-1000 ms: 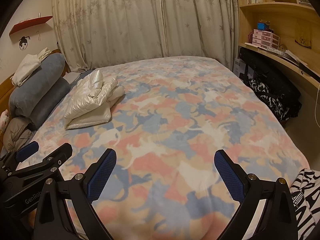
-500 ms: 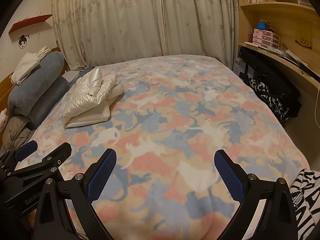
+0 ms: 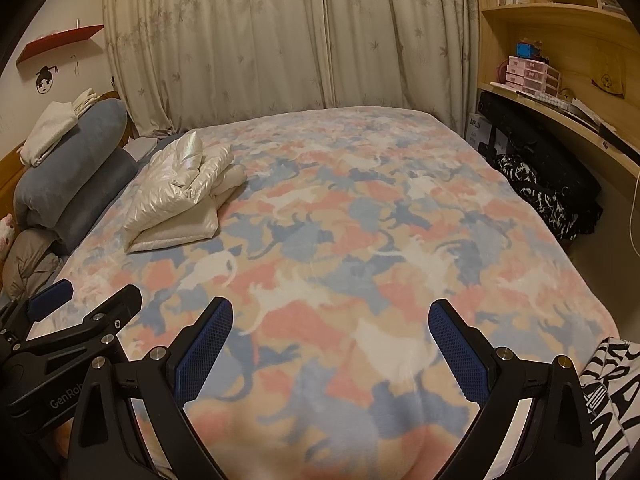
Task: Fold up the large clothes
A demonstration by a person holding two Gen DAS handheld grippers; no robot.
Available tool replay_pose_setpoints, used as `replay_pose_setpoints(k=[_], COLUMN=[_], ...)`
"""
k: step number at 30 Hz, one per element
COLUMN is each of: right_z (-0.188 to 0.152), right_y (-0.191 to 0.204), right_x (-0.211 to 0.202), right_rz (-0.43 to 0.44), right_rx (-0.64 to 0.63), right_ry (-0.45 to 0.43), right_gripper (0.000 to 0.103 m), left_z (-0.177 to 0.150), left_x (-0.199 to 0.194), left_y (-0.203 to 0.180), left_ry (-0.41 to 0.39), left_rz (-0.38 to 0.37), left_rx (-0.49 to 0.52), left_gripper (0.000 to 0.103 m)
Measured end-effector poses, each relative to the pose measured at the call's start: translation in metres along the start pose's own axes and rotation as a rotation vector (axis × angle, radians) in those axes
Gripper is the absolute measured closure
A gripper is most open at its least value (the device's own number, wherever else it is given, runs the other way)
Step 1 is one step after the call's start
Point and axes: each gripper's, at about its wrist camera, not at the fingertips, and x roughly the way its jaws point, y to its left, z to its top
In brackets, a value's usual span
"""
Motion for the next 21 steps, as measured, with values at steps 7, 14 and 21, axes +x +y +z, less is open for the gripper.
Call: replay_pose_setpoints(k=[7, 14, 21], right_z=[0.0, 0.001, 0.002], right_y=[0.0, 0.0, 0.0], right_x=[0.0, -0.001, -0.002], right_rz=[0.0, 0.0, 0.0], right_rx=[-0.001, -0.002, -0.003], right_ry=[0.0, 0.002, 0.002], right_gripper=[0.004, 0.004, 0.004], left_z=[-0.004, -0.003, -0.008], left_x=[-0.001, -0.001, -0.002], left_y=[0.006, 0.007, 0.014], left_ry=[0.002, 0.003, 0.005], left_rz=[0.0, -0.001, -0.002], left_rx=[0.002, 0.004, 0.004], left_gripper=[0.012, 0.012, 0.012])
